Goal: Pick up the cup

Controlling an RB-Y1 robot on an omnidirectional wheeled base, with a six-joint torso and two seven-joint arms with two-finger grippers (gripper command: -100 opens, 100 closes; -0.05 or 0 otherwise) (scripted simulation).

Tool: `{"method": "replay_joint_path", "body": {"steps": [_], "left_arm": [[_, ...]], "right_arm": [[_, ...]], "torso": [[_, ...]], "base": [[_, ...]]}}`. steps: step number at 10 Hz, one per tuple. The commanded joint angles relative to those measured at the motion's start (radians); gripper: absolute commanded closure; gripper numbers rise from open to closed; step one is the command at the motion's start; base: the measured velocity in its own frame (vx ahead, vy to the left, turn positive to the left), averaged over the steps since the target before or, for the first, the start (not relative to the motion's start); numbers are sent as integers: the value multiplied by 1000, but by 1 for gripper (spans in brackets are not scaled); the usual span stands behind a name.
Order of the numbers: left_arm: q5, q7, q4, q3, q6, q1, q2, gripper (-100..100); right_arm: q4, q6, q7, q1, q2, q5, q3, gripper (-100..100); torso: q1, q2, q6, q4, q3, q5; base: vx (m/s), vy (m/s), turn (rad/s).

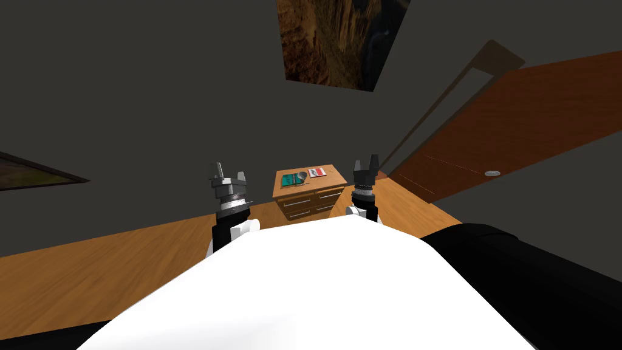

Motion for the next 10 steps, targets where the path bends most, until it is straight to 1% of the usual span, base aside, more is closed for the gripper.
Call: {"method": "replay_joint_path", "body": {"steps": [1, 4, 7, 9, 10], "left_arm": [[-4, 8, 4, 5, 26, -4, 33, -100], [-13, 23, 14, 16, 85, -15, 85, -100], [-21, 41, 31, 30, 168, -34, 130, -100], [-26, 52, 46, 39, 225, -52, 154, -100], [-26, 52, 46, 39, 234, -52, 154, -100]], "right_arm": [[0, 0, 0, 0, 0, 0, 0, 0], [0, 0, 0, 0, 0, 0, 0, 0], [0, 0, 0, 0, 0, 0, 0, 0], [0, 0, 0, 0, 0, 0, 0, 0], [0, 0, 0, 0, 0, 0, 0, 0]], "torso": [[0, 0, 0, 0, 0, 0], [-4, 2, 0, 0, 1, -1], [-5, 1, 0, 0, 1, -1], [-6, 2, 0, 0, 1, -1], [-7, 2, 0, 0, 1, -2]], "base": [[-11, -25, -40], [-24, -66, -37], [-21, -83, -49], [-26, -98, -45], [-2, -68, -7]]}}
